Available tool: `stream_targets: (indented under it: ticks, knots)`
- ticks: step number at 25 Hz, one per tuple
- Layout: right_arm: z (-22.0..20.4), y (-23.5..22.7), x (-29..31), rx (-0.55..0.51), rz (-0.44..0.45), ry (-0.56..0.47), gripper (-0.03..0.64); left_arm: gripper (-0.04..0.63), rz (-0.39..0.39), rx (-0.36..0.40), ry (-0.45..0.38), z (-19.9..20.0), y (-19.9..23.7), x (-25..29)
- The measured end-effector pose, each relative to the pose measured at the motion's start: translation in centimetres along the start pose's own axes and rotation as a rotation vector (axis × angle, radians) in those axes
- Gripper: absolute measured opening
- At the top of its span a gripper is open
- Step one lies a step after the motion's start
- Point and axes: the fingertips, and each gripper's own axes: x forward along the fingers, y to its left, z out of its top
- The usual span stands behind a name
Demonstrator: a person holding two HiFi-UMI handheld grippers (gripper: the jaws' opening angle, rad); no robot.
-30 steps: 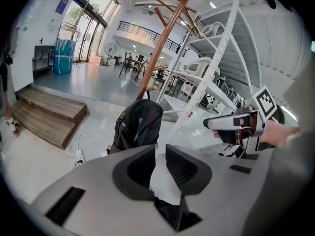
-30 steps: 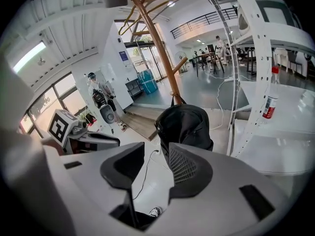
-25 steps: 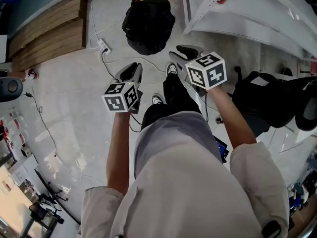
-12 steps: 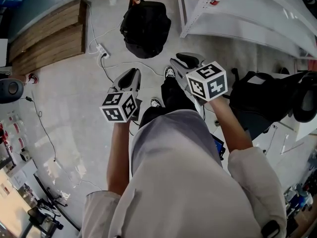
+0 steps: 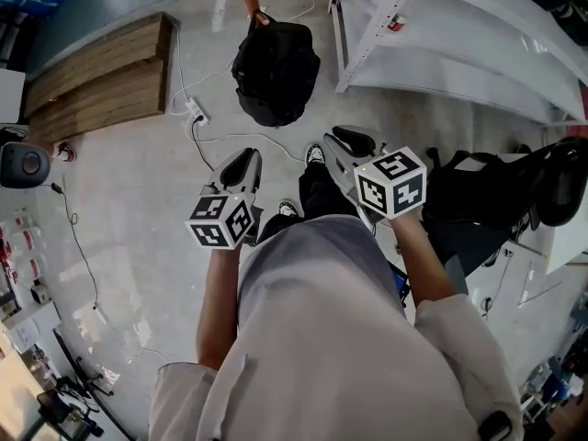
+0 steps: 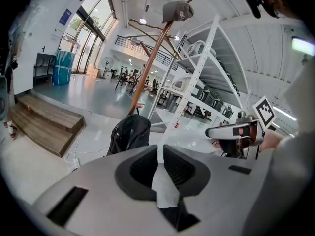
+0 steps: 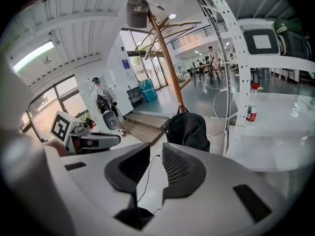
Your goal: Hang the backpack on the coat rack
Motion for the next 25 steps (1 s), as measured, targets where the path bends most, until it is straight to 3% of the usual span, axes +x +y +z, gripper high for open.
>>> stream_targets:
  ticks: [13, 17, 25]
  knots:
    - [0.0, 3.8, -4.7, 0.01, -0.024, -0.097, 0.048, 0.023, -0.063, 0.111, -0.06, 1.2, -3.9, -5.0]
    - [0.5, 3.8, -6.2, 0.011, -0.088, -0.134, 0.038, 0.017, -0.074, 0.148, -0.071, 1.6, -4.5, -5.4]
    - [2.7, 5.7, -7.9, -0.04, -0.08, -0.174, 0.025, 0.011, -0.071, 0.124, -0.133, 4.4, -4.7, -7.2]
